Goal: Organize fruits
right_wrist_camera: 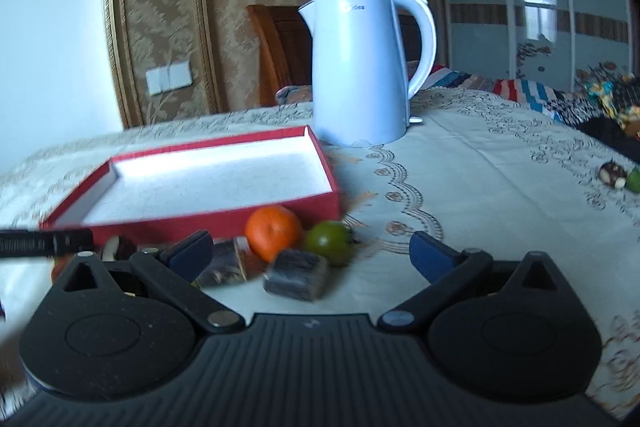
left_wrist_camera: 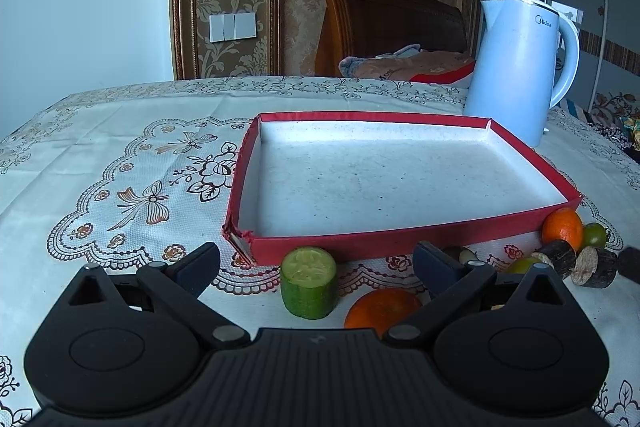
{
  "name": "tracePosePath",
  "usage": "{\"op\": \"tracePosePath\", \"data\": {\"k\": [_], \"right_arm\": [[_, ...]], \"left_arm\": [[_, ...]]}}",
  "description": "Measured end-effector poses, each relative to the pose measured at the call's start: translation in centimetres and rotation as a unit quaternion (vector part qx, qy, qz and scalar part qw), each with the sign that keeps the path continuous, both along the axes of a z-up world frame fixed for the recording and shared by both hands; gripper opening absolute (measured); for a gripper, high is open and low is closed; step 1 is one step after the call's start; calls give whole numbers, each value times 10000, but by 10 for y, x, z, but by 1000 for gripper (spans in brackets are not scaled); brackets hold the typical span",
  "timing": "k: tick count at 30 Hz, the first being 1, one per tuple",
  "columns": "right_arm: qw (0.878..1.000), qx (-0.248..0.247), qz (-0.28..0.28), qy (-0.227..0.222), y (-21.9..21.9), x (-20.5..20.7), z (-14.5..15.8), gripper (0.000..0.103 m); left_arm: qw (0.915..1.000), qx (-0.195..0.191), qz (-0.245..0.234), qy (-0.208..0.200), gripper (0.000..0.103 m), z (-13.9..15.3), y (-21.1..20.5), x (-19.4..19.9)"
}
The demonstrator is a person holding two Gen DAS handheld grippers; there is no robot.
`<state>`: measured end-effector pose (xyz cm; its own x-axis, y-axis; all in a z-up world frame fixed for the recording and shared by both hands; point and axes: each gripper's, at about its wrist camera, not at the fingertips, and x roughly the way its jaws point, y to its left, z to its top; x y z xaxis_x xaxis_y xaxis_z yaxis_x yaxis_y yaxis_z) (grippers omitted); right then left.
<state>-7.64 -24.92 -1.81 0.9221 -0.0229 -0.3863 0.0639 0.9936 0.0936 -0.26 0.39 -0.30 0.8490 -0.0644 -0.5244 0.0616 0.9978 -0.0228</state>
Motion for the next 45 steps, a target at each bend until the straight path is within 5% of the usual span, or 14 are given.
{"op": "tracePosePath", "data": {"k": [5,8,15,23,25,27,34,39,42,45], "right_arm": [[9972,-747,73,77,3,-10,-5,101],[9949,-970,142,240,7,0,-6,85],[9949,-564,500,666,4,18,-12,71],[9955,-63,482,818,1,31,-14,66],[9947,-67,507,888,4,34,-15,45],[9934,-13,597,980,5,38,-17,37],[9937,48,592,954,5,39,-18,37],[9938,93,595,938,3,39,-18,37],[9938,90,593,941,3,39,-17,37],[9938,111,596,934,3,38,-18,37]], "left_arm": [[10000,18,-11,11,103,0,-1,0],[10000,37,-8,18,103,-1,-1,0],[10000,-7,-12,58,103,-1,0,2],[9999,-65,31,119,103,-1,2,3],[9999,-101,26,120,103,0,4,3],[9999,-135,19,83,103,2,8,2],[9987,-196,375,-273,103,8,33,-10],[9963,-691,492,-107,103,5,59,-15],[9947,-988,290,-40,103,5,63,-17],[9963,-842,-144,4,103,4,50,-20]]}}
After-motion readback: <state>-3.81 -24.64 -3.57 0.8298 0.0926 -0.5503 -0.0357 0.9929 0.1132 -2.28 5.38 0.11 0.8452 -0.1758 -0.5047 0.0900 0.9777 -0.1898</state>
